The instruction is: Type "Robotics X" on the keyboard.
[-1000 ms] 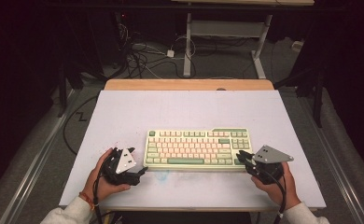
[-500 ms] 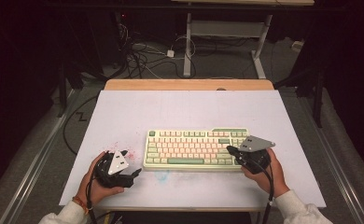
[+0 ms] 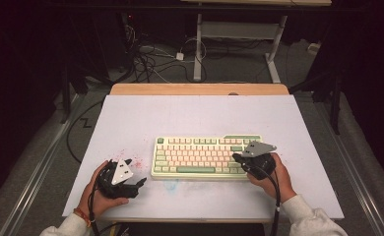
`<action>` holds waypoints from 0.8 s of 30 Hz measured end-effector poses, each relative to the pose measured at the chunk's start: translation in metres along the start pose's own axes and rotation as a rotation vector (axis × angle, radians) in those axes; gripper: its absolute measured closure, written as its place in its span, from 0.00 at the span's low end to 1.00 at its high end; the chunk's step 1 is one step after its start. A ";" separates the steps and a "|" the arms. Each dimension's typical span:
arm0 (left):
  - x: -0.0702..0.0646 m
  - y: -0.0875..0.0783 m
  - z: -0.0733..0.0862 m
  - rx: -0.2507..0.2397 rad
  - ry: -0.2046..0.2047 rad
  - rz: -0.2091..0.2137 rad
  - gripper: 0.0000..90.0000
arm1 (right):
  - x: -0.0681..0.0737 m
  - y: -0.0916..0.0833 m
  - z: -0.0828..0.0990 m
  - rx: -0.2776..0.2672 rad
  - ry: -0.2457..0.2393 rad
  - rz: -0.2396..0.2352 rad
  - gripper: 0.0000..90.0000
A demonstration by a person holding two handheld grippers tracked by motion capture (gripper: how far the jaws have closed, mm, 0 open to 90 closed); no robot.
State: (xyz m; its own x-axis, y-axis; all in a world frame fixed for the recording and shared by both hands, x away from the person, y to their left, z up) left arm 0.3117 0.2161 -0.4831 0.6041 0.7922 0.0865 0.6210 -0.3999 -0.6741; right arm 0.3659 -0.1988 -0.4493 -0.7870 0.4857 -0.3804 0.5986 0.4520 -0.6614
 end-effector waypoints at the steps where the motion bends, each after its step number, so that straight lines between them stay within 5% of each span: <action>1: 0.000 0.000 0.000 0.002 0.003 -0.001 0.23 | 0.000 0.001 0.001 0.005 0.000 -0.004 1.00; 9: 0.001 -0.002 -0.001 -0.003 -0.002 -0.007 0.26 | 0.004 0.003 0.008 0.021 0.010 -0.025 1.00; 19: 0.011 -0.013 -0.005 -0.007 -0.072 0.094 0.84 | 0.005 0.007 0.013 0.025 0.037 -0.040 1.00; 24: 0.012 -0.022 -0.010 -0.022 -0.079 0.138 0.97 | 0.006 0.006 0.013 0.021 0.045 -0.033 1.00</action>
State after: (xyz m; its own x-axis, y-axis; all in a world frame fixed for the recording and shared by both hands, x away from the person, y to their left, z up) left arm 0.3103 0.2297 -0.4601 0.6436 0.7627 -0.0640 0.5463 -0.5164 -0.6594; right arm 0.3628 -0.2029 -0.4644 -0.7987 0.5037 -0.3291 0.5686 0.4529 -0.6867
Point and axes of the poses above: each handheld gripper's, and its own axes: y roughly forward along the jaws, z roughly out of its underside, x roughly to its left, the point moved 1 cm from there along y, roughly forward along the jaws, and after that the axes turned 12 degrees about -y, right-handed, at the moved point
